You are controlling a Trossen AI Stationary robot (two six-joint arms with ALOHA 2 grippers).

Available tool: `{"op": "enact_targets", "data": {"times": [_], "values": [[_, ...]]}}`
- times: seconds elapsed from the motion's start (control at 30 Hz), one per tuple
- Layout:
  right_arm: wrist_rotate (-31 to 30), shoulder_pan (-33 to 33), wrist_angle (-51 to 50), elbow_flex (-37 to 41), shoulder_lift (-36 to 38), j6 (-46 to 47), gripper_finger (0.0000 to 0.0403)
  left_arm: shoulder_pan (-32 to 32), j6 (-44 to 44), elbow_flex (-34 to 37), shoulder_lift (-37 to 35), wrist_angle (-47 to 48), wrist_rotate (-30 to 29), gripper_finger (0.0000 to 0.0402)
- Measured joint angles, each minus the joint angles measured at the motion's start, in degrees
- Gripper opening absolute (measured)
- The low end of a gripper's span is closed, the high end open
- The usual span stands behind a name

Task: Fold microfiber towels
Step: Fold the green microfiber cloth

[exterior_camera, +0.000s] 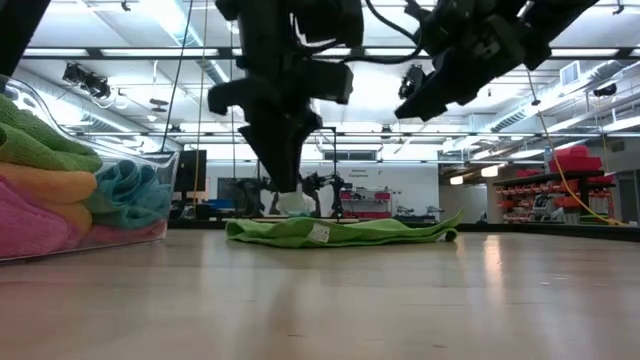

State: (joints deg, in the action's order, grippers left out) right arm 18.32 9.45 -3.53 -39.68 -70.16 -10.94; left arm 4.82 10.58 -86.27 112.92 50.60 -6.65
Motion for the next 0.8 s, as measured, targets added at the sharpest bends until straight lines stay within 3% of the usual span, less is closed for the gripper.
{"op": "enact_targets", "data": {"times": [0.2, 0.47, 0.8], "values": [[-4.44, -7.0, 1.26, 0.0, -1.26, 2.31, 0.0119, 2.64, 5.82, 0.52, 0.03, 4.47, -1.27, 0.0127], [-7.61, -11.69, 4.14, 0.0, -1.24, 1.77, 0.0119, 4.46, 11.85, 6.78, 0.41, 1.92, -15.33, 0.0211], [-7.95, -11.63, 4.13, 0.0, -1.24, 1.75, 0.0119, 4.4, 17.63, 12.64, 0.39, -5.9, -17.53, 0.0202]]}}
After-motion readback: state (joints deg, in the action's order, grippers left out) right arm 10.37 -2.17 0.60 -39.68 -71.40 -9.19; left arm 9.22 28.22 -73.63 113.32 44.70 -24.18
